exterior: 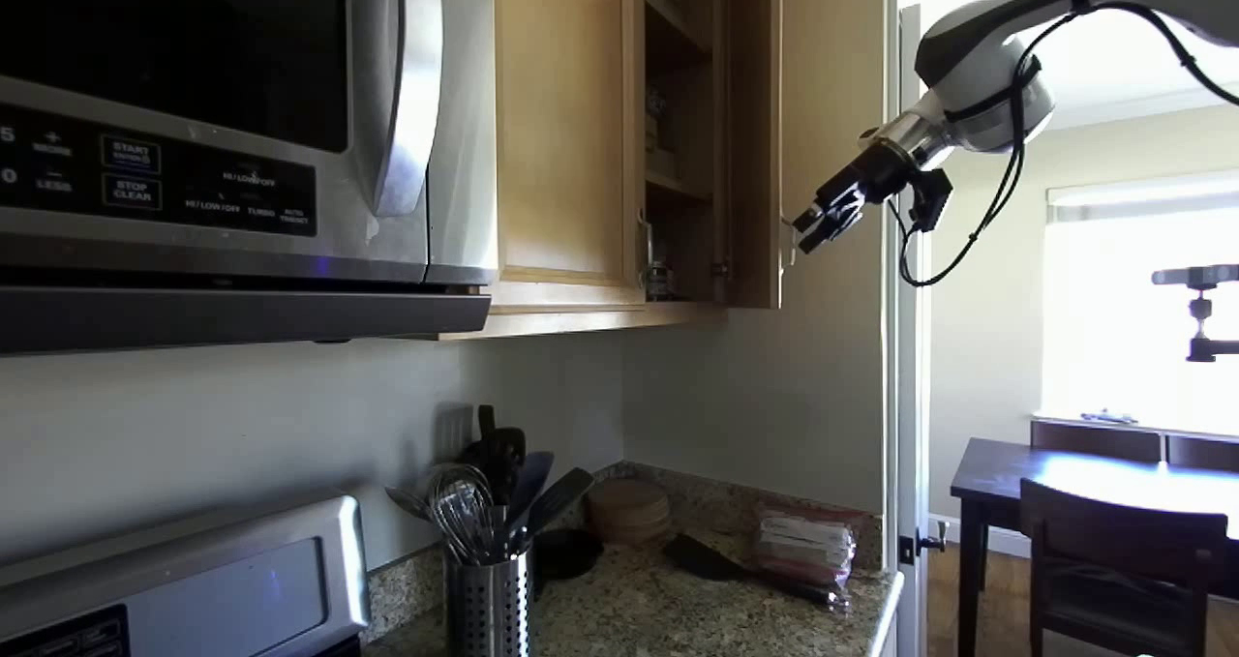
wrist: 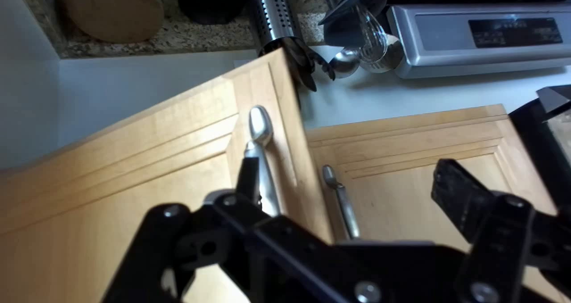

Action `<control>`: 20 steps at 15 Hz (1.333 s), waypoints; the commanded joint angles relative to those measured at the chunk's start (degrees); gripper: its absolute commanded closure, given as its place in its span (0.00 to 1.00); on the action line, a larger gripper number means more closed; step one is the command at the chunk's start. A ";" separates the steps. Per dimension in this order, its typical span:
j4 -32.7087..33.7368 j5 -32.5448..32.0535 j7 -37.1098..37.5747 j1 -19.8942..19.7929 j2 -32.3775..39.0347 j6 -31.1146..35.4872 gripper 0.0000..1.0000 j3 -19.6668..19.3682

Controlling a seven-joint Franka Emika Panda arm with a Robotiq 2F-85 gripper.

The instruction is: Close the top drawer door on the right

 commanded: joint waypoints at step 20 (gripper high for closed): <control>-18.87 -57.25 24.23 -14.23 0.26 9.24 0.00 6.96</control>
